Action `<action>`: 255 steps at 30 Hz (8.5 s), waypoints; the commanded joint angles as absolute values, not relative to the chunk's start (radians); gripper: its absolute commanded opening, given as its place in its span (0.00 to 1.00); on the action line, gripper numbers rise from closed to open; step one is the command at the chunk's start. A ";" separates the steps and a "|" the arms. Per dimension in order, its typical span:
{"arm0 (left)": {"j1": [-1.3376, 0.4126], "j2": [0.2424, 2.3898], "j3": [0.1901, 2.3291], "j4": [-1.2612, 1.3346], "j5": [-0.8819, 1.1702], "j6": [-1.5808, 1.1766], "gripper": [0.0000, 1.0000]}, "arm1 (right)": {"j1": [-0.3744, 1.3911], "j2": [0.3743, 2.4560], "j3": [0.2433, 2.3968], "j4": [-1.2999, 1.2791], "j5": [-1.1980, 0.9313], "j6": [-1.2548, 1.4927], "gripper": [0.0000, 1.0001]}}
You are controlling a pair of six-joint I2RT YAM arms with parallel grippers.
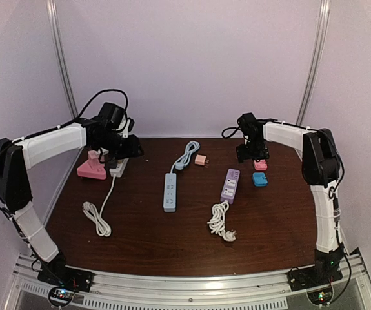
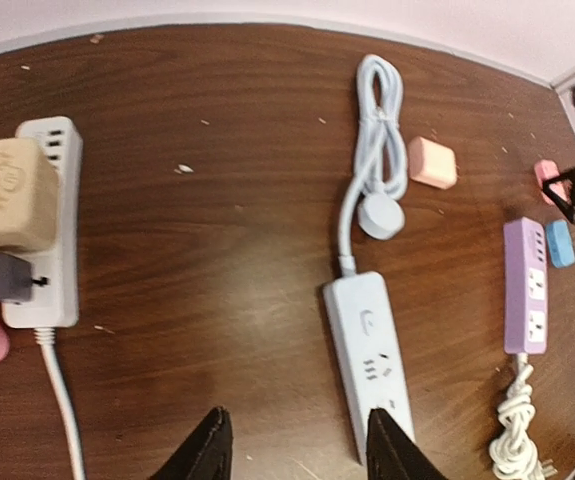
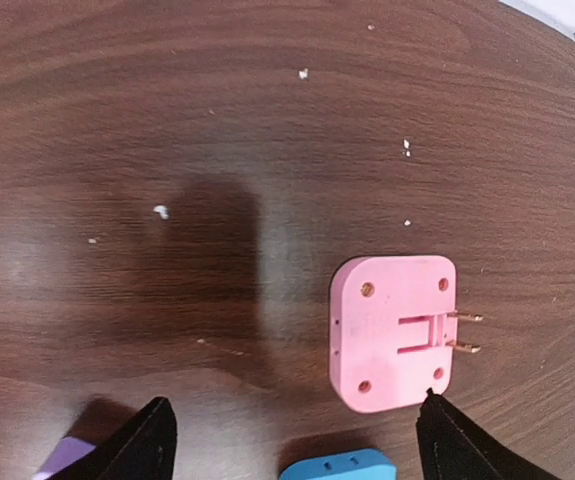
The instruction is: Pull the plug off the socket
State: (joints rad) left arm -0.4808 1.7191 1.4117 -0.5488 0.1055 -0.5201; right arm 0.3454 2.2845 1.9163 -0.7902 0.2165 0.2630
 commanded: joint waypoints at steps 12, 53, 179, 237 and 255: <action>-0.163 1.722 1.468 -0.604 -0.201 -0.556 0.83 | 0.460 2.100 1.859 -0.702 0.075 0.273 1.00; 0.084 2.203 1.813 -0.543 0.368 -0.532 0.98 | 0.536 2.004 1.718 -0.645 0.019 0.291 1.00; -0.245 1.430 0.670 -0.354 0.393 -0.685 0.19 | 0.880 2.648 2.088 0.579 -0.921 1.447 0.02; -0.265 1.457 0.958 -0.474 0.402 -0.565 0.24 | 0.606 2.079 1.777 -0.491 -0.231 0.503 0.00; -0.279 1.459 1.004 -0.475 0.419 -0.555 0.26 | 0.526 2.390 2.199 -0.973 0.493 0.258 0.00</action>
